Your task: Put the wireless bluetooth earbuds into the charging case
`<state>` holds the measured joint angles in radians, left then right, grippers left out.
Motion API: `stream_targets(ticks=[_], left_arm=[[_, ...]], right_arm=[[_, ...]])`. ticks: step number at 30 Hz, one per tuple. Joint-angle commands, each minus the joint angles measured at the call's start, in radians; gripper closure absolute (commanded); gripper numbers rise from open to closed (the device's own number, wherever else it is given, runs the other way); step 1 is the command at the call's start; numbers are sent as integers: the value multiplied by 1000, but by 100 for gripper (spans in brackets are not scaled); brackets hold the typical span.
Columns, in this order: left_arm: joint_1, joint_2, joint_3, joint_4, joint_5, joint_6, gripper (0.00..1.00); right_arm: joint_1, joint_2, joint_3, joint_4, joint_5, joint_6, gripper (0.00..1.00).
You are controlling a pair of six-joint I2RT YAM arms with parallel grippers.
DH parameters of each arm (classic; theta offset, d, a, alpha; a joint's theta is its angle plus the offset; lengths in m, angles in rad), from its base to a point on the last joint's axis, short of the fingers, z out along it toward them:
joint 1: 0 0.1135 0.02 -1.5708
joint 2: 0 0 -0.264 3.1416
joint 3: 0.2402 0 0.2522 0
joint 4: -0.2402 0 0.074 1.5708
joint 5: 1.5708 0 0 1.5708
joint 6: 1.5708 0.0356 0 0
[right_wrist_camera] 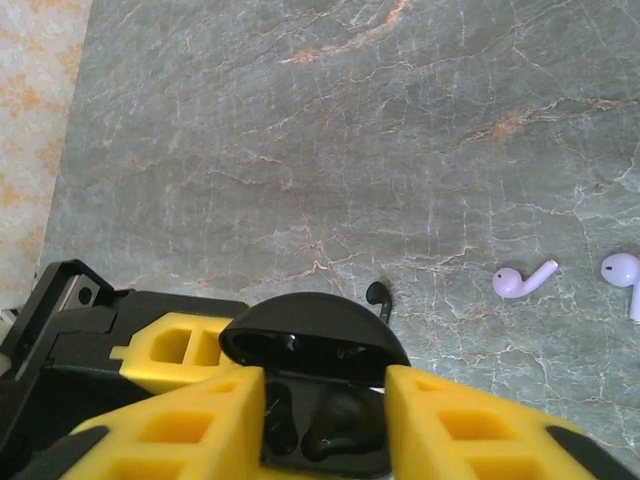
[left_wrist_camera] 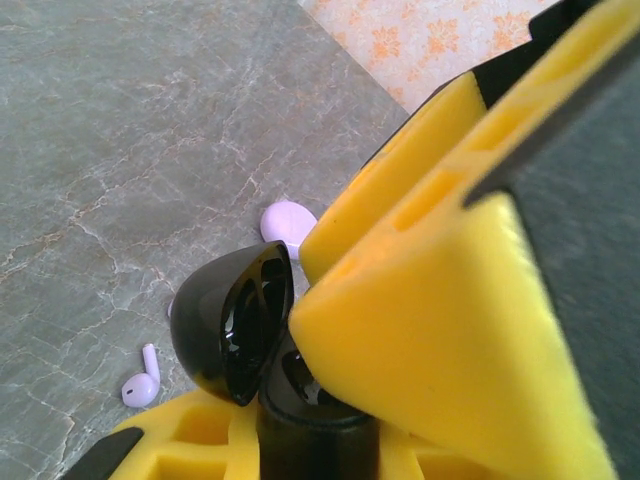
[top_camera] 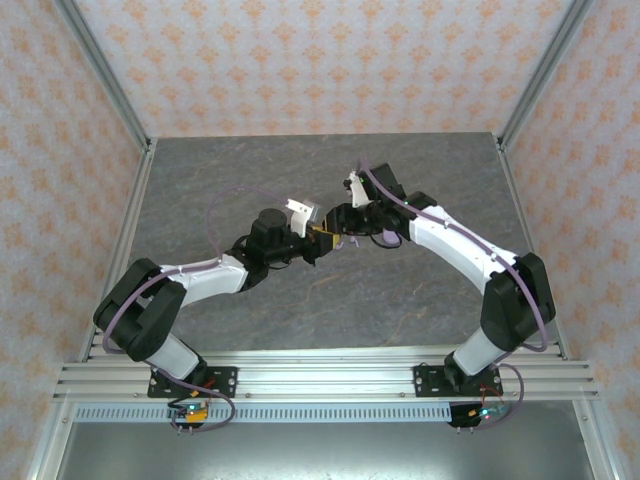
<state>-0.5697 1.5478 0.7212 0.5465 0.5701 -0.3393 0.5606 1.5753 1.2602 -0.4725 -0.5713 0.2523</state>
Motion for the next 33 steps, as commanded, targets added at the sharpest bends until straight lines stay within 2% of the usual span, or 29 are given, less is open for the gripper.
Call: stream_targets(ticks=[1, 5, 12, 16, 19, 26, 33], left_arm=[[1, -31, 31, 10, -32, 35, 91], [1, -69, 10, -26, -51, 86, 91], [1, -178, -29, -111, -22, 163, 91], [1, -270, -44, -166, -3, 194, 91], [1, -349, -41, -245, -3, 224, 91], [1, -545, -9, -434, -33, 261, 91], [1, -658, 27, -569, -79, 261, 90]], right_arm=[[9, -54, -1, -44, 17, 0, 52], [9, -99, 4, -49, 92, 12, 47], [5, -127, 24, -117, 347, 62, 45], [-2, -86, 36, -154, 370, 66, 44], [-4, -46, 40, -161, 339, 55, 45], [17, 100, 73, -143, 117, -4, 53], [46, 222, 91, -85, -19, -5, 58]])
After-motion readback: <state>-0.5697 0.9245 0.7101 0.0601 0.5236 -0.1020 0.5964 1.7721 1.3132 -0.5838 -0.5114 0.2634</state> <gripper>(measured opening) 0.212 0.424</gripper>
